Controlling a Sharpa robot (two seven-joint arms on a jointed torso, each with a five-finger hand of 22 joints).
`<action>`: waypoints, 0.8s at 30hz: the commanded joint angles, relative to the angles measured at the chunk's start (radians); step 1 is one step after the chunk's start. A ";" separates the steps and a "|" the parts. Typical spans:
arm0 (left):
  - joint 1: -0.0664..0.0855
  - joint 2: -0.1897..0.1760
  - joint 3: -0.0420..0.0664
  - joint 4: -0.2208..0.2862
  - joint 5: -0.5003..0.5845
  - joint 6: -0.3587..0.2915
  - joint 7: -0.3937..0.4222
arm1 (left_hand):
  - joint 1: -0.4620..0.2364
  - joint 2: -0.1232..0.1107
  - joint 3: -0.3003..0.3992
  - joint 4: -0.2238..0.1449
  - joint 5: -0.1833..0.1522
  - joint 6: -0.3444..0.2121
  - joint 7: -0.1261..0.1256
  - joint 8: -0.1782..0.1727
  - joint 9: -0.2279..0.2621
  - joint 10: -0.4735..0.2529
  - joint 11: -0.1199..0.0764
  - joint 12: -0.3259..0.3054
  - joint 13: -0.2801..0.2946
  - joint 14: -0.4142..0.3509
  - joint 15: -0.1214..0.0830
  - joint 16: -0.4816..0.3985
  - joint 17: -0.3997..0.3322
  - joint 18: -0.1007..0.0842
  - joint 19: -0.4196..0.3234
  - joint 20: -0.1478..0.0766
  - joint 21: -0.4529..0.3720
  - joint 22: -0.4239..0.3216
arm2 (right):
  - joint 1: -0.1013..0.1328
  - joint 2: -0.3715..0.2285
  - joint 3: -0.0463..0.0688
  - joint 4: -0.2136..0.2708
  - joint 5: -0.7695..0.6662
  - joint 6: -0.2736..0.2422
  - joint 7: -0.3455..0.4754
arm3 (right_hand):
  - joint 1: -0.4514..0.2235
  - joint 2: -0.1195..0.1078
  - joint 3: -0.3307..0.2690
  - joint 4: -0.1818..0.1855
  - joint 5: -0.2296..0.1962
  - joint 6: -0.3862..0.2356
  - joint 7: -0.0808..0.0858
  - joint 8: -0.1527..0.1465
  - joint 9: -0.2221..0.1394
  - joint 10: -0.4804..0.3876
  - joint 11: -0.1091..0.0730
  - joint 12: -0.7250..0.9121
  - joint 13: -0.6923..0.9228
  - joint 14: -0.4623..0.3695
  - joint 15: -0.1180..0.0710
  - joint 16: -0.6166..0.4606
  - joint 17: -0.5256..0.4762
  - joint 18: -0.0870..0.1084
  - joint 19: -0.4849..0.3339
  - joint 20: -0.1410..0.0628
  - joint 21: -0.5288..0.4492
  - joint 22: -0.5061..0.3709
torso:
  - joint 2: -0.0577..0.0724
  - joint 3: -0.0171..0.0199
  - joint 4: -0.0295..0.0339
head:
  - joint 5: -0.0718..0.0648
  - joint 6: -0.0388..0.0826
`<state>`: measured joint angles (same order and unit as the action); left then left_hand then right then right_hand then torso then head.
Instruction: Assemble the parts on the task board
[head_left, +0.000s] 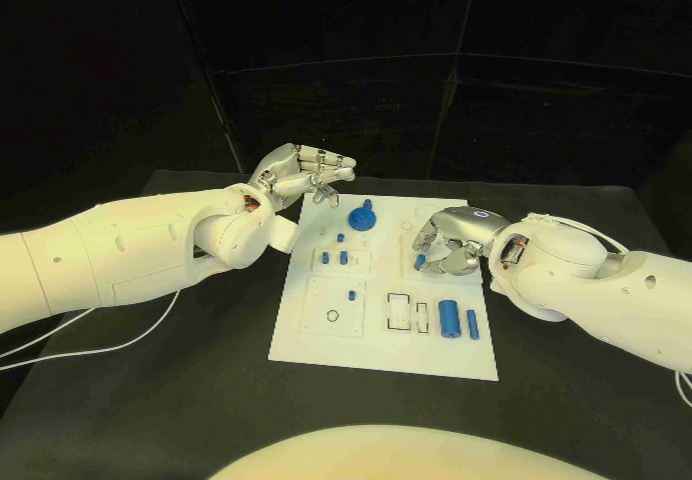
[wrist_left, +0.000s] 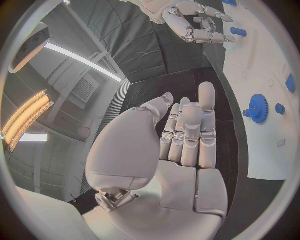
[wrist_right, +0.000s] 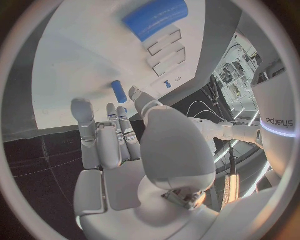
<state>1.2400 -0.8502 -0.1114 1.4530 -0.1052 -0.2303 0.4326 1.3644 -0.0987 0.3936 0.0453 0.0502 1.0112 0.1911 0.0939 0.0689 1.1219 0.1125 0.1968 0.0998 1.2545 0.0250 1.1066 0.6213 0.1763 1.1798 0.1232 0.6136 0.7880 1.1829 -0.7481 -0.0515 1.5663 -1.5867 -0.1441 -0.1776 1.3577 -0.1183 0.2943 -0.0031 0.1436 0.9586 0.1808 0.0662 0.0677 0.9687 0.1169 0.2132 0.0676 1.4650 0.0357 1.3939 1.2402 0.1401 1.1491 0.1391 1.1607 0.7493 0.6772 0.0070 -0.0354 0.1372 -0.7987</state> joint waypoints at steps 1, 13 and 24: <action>0.001 0.002 0.000 0.000 0.004 0.012 0.004 | -0.003 -0.001 -0.006 0.000 0.002 -0.007 -0.003 0.003 -0.001 -0.009 -0.001 0.002 0.001 -0.004 0.001 -0.003 -0.001 0.006 -0.003 0.002 -0.001 -0.001 | 0.002 0.007 0.000 -0.009 -0.017 0.029 -0.010 | 0.010 0.015 -0.002 0.002 -0.010 0.010 -0.006 0.004 0.001 0.026 -0.003 0.015 0.002 0.035 -0.007 -0.008 -0.006 0.009 0.010 -0.006 0.000 0.008 | 0.001 0.0005 -0.0001 | -0.001 -0.001; 0.001 0.002 0.000 0.000 0.004 0.012 0.004 | -0.003 -0.001 -0.006 0.000 0.002 -0.007 -0.003 0.003 -0.001 -0.009 -0.001 0.002 0.001 -0.004 0.001 -0.003 -0.001 0.006 -0.003 0.002 -0.001 -0.001 | 0.001 0.034 -0.001 -0.040 -0.017 0.049 -0.017 | 0.044 0.058 0.060 0.000 -0.027 0.082 -0.017 0.025 0.007 0.160 -0.029 0.035 0.004 0.042 -0.029 0.001 0.007 0.001 0.043 -0.025 0.028 0.053 | 0.001 0.0000 -0.0002 | 0.001 -0.008; 0.001 0.001 0.000 0.002 0.004 0.011 0.004 | -0.003 -0.001 -0.006 0.000 0.002 -0.007 -0.003 0.003 -0.001 -0.009 -0.001 0.002 0.001 -0.004 0.001 -0.003 -0.001 0.006 -0.003 0.002 -0.001 -0.001 | -0.002 0.046 -0.001 -0.054 -0.022 0.062 -0.028 | 0.044 0.054 0.073 -0.002 -0.032 0.102 -0.024 0.028 0.007 0.184 -0.036 0.028 0.004 0.043 -0.035 0.002 0.009 0.000 0.048 -0.031 0.034 0.061 | -0.001 -0.0002 -0.0012 | 0.002 -0.016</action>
<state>1.2398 -0.8498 -0.1122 1.4530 -0.1052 -0.2287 0.4319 1.3643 -0.0987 0.3936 0.0453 0.0502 1.0112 0.1911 0.0939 0.0689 1.1219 0.1125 0.1968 0.0996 1.2545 0.0250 1.1066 0.6213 0.1762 1.1797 0.1232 0.6136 0.7882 1.1800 -0.7024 -0.0524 1.5125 -1.5984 -0.0984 -0.1962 1.4000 -0.0651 0.3611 -0.0055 0.1158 1.0531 0.1575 0.0900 0.0739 1.1455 0.0821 0.2438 0.0701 1.4651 0.0068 1.3920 1.2476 0.1400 1.1923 0.1108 1.1879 0.8093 0.6774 0.0068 -0.0357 0.1393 -0.8141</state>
